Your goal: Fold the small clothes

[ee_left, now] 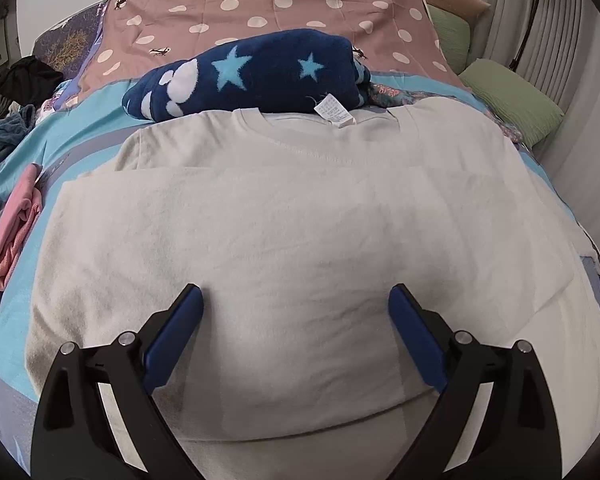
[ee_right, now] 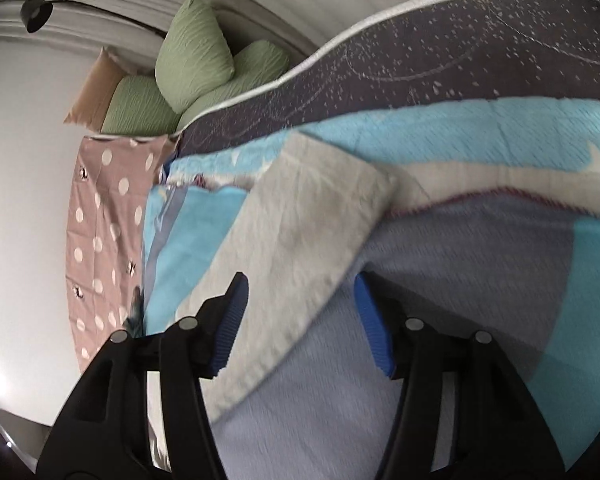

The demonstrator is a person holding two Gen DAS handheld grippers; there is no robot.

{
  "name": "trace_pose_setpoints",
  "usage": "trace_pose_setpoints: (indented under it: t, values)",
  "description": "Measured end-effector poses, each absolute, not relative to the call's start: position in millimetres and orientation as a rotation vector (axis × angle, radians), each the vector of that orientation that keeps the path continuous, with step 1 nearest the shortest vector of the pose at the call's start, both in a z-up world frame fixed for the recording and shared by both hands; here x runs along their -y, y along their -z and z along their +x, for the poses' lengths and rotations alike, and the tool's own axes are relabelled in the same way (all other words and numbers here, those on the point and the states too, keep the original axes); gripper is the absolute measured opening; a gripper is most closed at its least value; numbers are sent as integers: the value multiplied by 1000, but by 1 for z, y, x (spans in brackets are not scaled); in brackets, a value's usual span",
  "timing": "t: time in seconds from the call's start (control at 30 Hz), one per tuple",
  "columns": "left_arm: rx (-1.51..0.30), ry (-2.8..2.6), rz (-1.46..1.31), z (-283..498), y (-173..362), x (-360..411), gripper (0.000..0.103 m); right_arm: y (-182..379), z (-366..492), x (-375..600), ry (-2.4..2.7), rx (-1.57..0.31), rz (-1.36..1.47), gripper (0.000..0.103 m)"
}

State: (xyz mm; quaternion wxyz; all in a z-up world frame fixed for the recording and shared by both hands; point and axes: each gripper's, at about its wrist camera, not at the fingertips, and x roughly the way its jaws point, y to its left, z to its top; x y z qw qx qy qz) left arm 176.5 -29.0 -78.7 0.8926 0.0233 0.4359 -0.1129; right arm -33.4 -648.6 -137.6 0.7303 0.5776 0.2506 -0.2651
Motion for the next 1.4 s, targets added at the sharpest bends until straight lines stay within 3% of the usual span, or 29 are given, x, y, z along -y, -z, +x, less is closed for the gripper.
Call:
trace_pose_setpoints:
  t: [0.07,0.13,0.23,0.33,0.47,0.63,0.87,1.07,1.1,1.17,1.2,1.3,1.37,1.4]
  values:
    - [-905,238,46,177,79,29,95,137,-25,651,596,-554,1222,51]
    - [-906,242,39,177,79,28,95,137,-19,654,598,-565,1195,6]
    - [-905,248,26,177,79,27,95,130,-13,650,567,-524,1238,4]
    - [-903,254,15,177,79,26,95,86,15,621,450,-475,1127,4]
    - [-896,267,-12,176,78,23,95,15,75,528,101,-452,953,4]
    - [-875,317,-127,176,75,7,95,-23,131,379,-293,-522,760,4]
    - [-860,446,-428,171,69,-32,86,37,158,207,-528,-831,429,6]
    - [-873,539,-573,174,68,-41,86,68,144,181,-516,-909,288,12]
    - [-875,547,-581,175,68,-40,86,68,142,182,-515,-903,286,14]
    - [-879,564,-589,177,69,-38,86,65,143,177,-500,-874,275,31]
    - [-882,574,-602,178,69,-36,86,62,143,175,-492,-856,267,33]
    - [-907,616,-647,185,69,-34,86,63,149,155,-529,-846,200,29]
    - [-945,638,-663,195,72,-29,86,67,143,134,-577,-870,121,13]
    - [-972,632,-662,201,75,-24,86,69,140,128,-585,-870,85,9]
